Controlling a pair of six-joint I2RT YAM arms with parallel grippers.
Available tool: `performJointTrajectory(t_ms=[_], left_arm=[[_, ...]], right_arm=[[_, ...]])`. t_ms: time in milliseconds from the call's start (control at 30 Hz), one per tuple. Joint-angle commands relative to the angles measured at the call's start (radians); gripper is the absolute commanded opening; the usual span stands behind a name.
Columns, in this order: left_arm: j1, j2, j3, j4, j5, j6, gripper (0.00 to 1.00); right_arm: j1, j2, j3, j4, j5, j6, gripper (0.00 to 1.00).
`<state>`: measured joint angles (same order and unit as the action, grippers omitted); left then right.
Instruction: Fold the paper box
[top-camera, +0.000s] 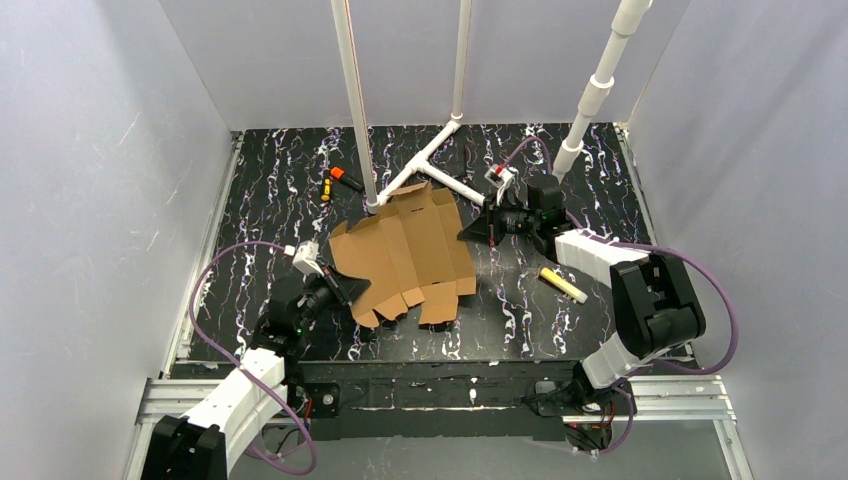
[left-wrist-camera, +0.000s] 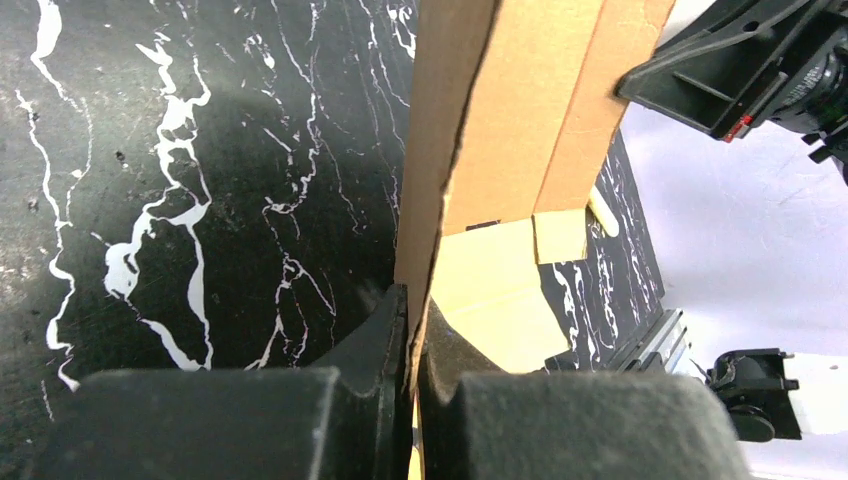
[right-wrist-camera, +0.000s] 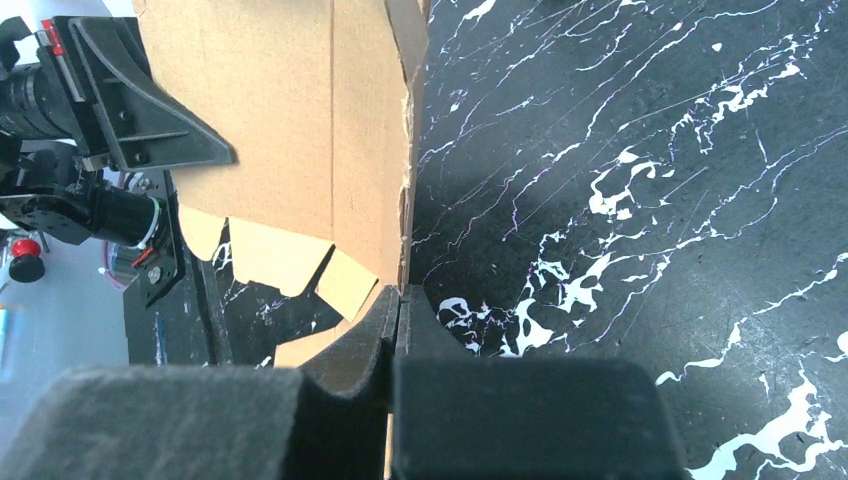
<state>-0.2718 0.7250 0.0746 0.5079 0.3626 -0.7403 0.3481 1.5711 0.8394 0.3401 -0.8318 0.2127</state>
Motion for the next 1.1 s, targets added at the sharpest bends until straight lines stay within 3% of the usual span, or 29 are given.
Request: performJointTrajectory(t_ms=[0,133,267,500,833,1067], left_arm=[[-0.004,-0.006,0.060,0.006,0.008,0.026,0.00],[-0.004,0.001,0.193,-0.223,-0.002,0.060,0.00],[-0.003,0.028,0.366,-0.551,-0.029,0.190,0.00],[-0.004,0.122,0.571,-0.854,-0.021,0.340,0.00],[-0.004,0.229,0.817,-1.124,0.012,0.677,0.00],[-0.005,0.330,0.958,-1.244,0.040,0.882,0.00]], right_arm=[[-0.009,0.020,0.005,0.001,-0.025,-0.020,0.01],[-0.008,0.042,0.054,-0.130,-0.040,-0.164,0.01],[-0.008,0.059,0.089,-0.228,-0.039,-0.270,0.02],[-0.006,0.053,0.144,-0.398,-0.058,-0.441,0.44],[-0.008,0.026,0.186,-0.512,0.020,-0.584,0.97],[-0.007,-0.006,0.158,-0.466,-0.047,-0.651,0.98]])
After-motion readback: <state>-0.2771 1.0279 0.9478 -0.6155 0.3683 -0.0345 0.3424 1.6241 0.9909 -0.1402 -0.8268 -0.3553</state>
